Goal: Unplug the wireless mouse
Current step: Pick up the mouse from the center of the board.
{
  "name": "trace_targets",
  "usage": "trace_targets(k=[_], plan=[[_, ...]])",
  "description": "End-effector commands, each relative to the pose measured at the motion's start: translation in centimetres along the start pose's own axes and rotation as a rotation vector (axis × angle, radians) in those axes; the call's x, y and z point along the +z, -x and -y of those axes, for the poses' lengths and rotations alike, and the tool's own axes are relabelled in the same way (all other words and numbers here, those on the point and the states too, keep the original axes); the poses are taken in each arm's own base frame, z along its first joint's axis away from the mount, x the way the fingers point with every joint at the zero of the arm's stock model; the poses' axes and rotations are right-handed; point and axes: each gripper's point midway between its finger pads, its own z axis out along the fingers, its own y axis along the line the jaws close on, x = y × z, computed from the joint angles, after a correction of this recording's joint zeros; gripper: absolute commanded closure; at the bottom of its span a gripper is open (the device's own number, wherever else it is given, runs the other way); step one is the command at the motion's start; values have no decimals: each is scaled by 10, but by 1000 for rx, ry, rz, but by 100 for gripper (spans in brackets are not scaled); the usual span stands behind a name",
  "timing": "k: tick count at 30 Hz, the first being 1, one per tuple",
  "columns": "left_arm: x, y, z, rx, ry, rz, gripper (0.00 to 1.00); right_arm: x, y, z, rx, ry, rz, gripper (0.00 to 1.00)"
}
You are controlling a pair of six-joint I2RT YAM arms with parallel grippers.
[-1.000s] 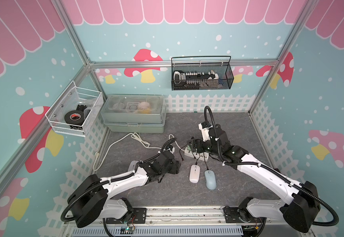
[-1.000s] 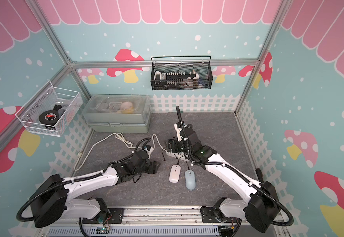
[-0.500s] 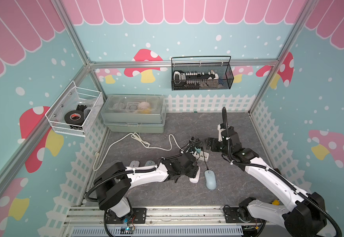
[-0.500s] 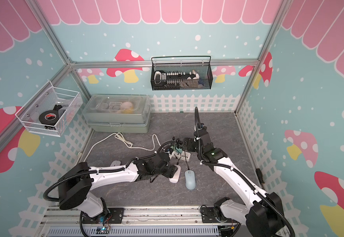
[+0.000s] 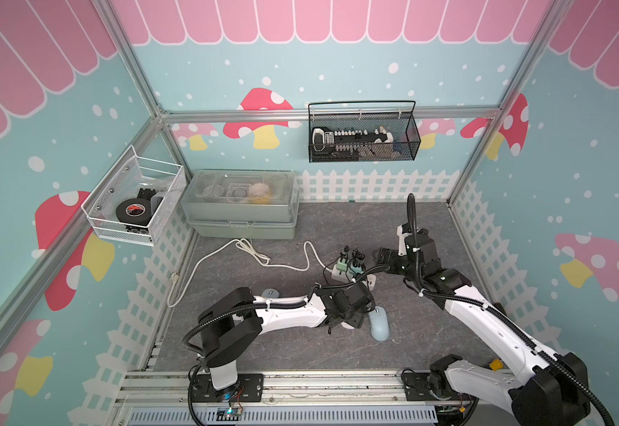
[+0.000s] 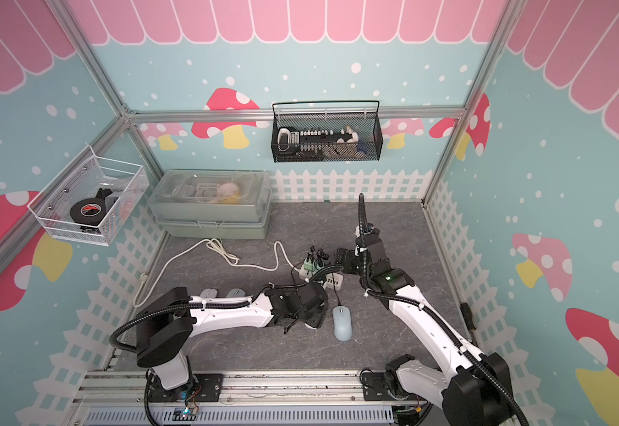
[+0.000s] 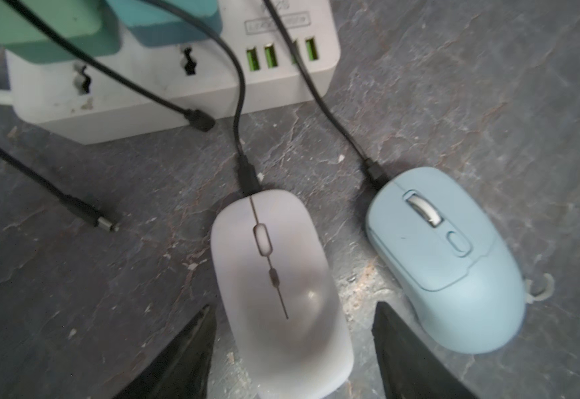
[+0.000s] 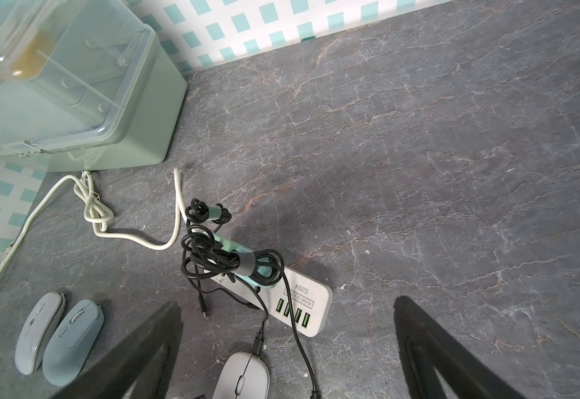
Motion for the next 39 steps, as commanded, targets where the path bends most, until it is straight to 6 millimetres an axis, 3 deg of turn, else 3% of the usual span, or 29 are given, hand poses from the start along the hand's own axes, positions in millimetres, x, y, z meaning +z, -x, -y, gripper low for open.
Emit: trace_targets(k=[1,15,25,39], plan=[[1,-2,-12,-44,84,-17,28,4,-9,4,5,1,-23,5],[12,-13,3,-32,50,-69,18,7,-13,7,9,-6,-27,5],[22,-23,0,-15,84,-126,18,5,-12,8,14,-7,-18,5],[26,-46,-24,34,184,-207,40,8,-8,5,9,-1,-14,6]])
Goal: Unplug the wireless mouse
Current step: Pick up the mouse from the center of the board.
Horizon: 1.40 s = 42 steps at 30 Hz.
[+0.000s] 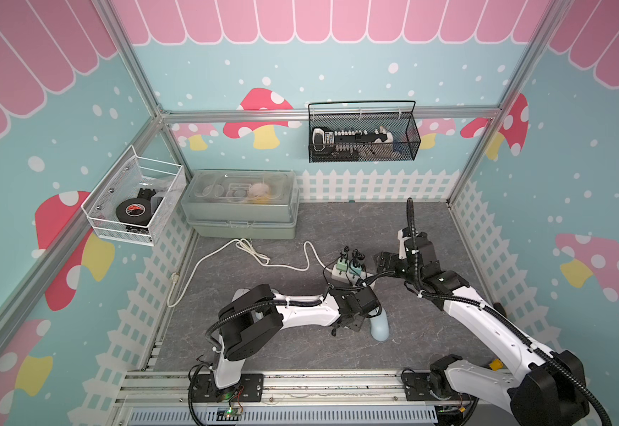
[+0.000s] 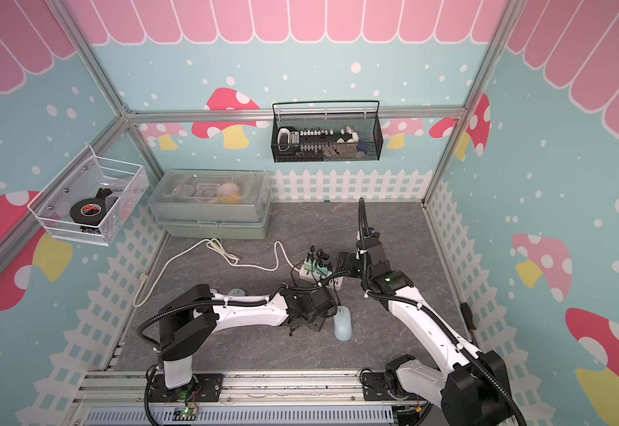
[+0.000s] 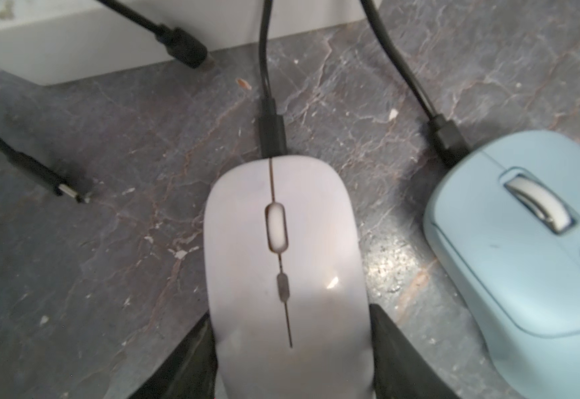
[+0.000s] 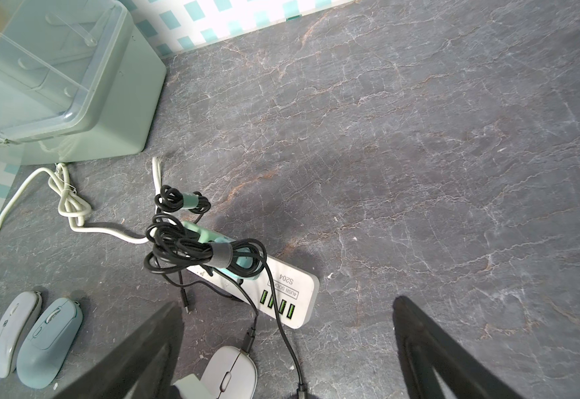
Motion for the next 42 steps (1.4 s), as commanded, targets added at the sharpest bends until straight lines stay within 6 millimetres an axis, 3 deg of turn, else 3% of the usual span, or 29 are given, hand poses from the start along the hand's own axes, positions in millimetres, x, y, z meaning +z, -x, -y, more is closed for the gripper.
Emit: trace_targets(k=[1,8,12,21,30,42], plan=[[7,-26,-23,26,96,-82,40,0,6,-8,-1,34,14,6],[1,-48,-77,10,206,-113,38,5,5,-11,8,44,4,6],[0,-59,-91,37,225,-121,32,10,3,-13,16,55,-5,7],[2,-58,-84,44,163,-80,25,18,1,-17,32,69,-27,8],[4,-72,-73,54,43,-83,30,17,10,-19,29,64,-13,7],[6,-77,-73,88,4,-79,34,26,9,-25,47,88,-34,8]])
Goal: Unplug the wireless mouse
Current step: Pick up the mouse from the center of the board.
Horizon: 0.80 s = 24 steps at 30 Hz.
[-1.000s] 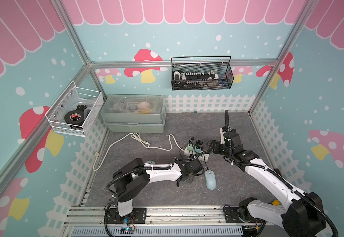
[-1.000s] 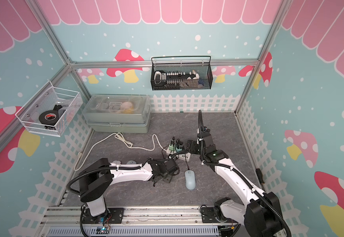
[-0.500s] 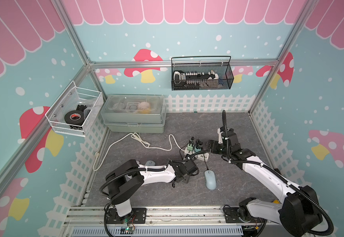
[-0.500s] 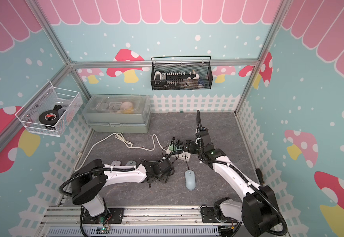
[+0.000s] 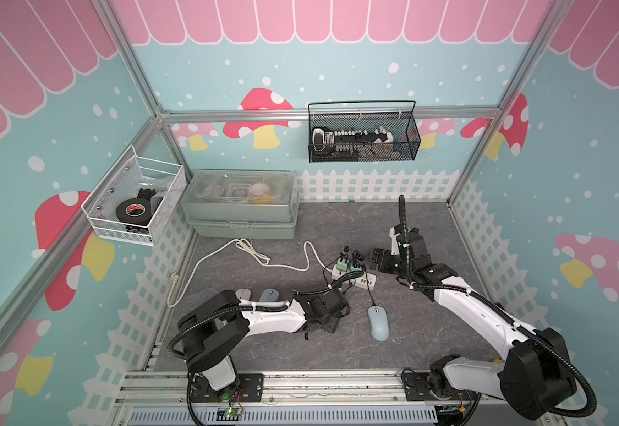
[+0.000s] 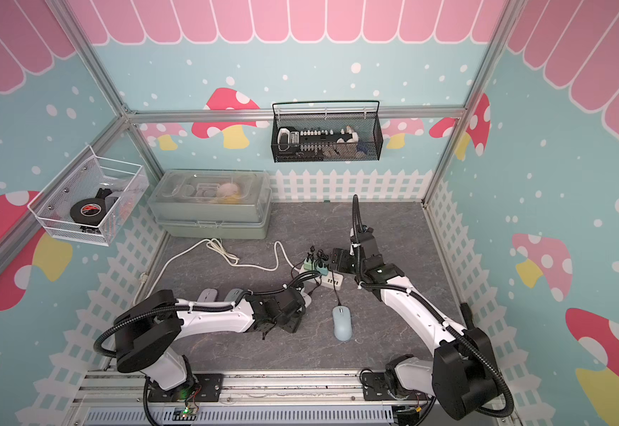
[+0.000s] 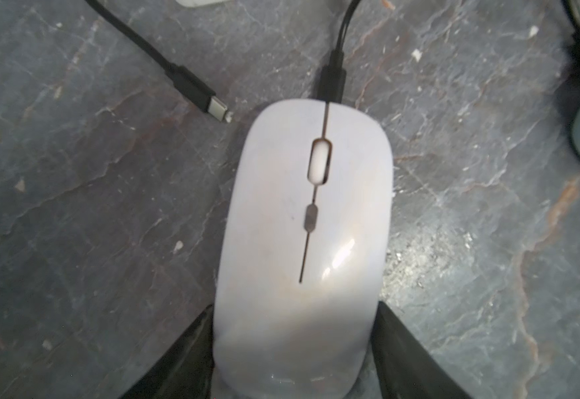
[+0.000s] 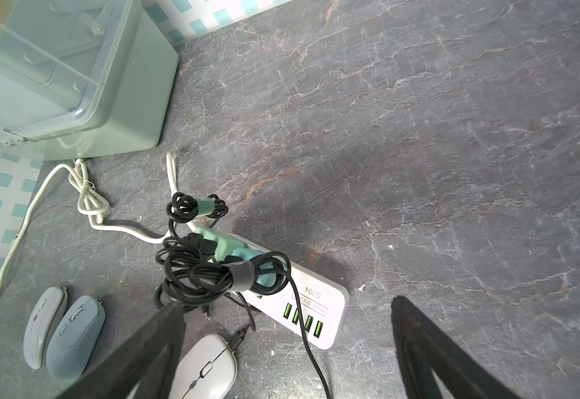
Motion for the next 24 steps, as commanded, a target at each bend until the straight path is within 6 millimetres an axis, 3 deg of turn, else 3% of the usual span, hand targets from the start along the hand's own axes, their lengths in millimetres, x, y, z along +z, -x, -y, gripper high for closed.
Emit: trace_targets(k=[1,8,13,19,24], plan=[[14,-43,-10,69,28,-154,34,0,10,-10,9,31,19,8],[19,-43,-9,80,34,-164,50,1,9,-10,11,33,13,8],[12,-34,-15,62,55,-121,53,2,9,-14,10,50,7,8],[-23,-5,-21,27,54,32,53,0,10,-21,15,85,5,8],[-54,15,-31,-19,35,157,54,0,7,-39,64,198,-3,12]])
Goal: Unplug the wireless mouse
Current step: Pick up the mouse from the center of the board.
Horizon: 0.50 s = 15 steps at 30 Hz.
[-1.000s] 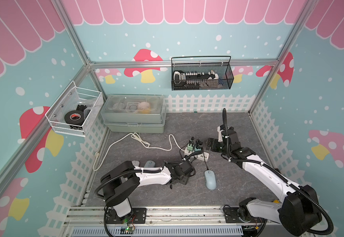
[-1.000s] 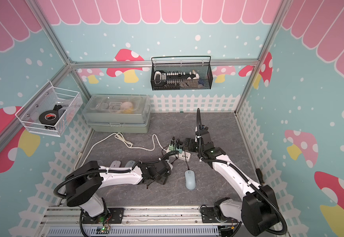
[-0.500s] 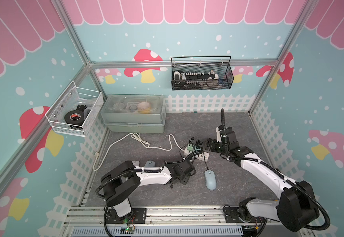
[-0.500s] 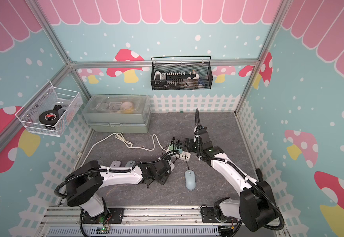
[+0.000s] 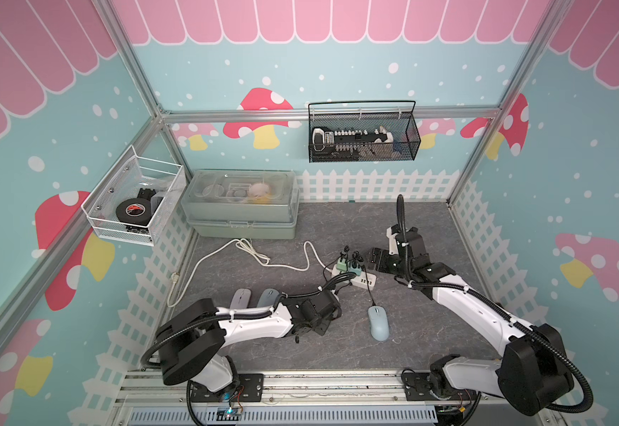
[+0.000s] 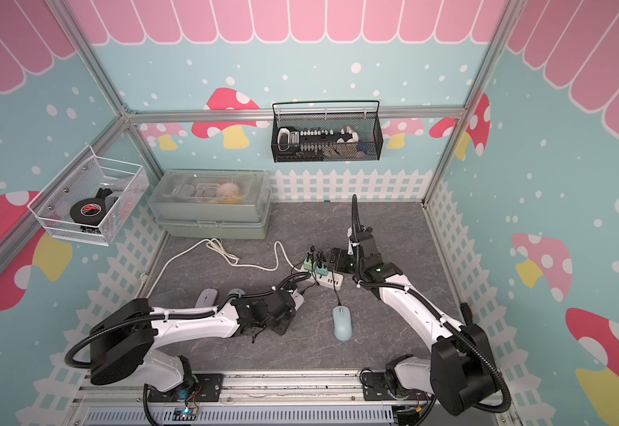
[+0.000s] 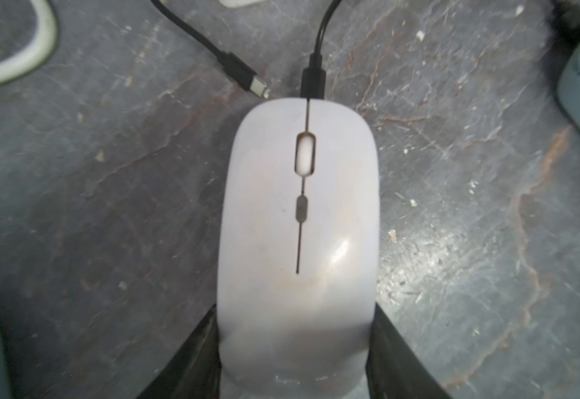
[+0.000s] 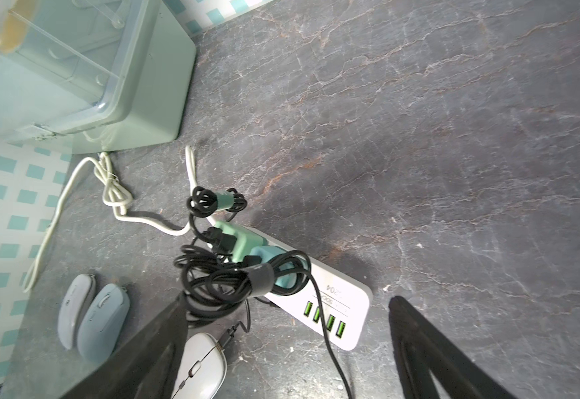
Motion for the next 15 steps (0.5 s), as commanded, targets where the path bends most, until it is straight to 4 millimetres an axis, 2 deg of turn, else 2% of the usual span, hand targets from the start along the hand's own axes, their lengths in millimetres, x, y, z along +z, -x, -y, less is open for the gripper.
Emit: trace_targets(k=[1,4,8,12,15], plan=[[-18,20,-13,-46,15,107,54,0,5,-25,39,128,10,13],[-30,30,-20,-78,2,180,54,6,-1,-35,69,185,-15,19],[-35,36,-29,-107,6,217,54,11,-7,-45,91,222,-31,30],[-35,40,-31,-109,8,230,53,12,-13,-61,132,299,-42,48],[-34,47,-29,-107,6,239,54,16,-23,-72,152,340,-75,50]])
